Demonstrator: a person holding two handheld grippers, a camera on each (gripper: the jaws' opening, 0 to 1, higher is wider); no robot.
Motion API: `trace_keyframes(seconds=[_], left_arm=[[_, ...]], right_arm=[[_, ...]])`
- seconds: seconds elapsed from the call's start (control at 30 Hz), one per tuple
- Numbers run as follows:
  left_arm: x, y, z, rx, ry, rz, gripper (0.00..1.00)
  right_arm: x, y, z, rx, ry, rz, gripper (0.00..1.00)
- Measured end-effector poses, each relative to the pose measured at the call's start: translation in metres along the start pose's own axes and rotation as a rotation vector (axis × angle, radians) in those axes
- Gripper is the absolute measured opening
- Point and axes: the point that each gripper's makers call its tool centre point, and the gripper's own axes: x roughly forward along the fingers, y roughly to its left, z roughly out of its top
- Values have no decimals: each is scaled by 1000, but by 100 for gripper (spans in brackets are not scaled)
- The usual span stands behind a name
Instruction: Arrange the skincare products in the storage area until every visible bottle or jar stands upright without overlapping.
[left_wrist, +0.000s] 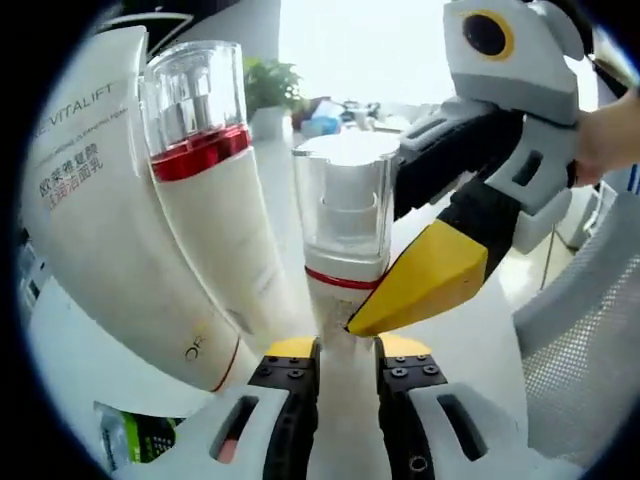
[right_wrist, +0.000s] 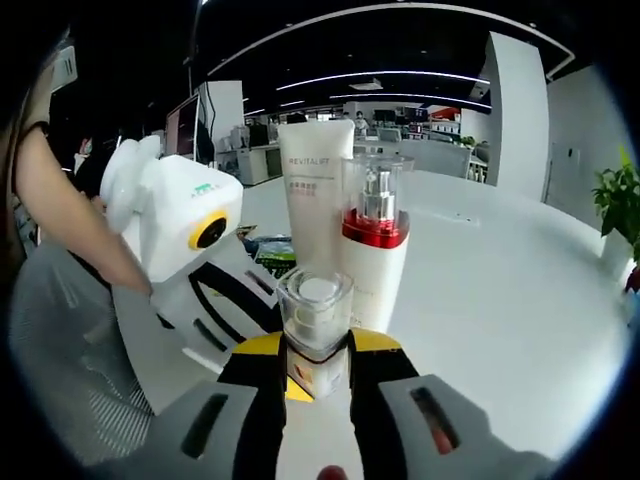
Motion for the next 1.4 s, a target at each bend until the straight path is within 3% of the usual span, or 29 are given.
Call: trace_keyframes(seconds=[0.67,1.07,1.4], left_arm=[[-2,12,-6,13,25,2,18],[-15,7,-11,0,41,6,25],[-47,3,-27,-104,70,60,40]], right_arm=[[12,-5,-1,3,21,6,23],[8,-3,-8,53,45,7,39],[-8,9,-6,54,59,8,52]])
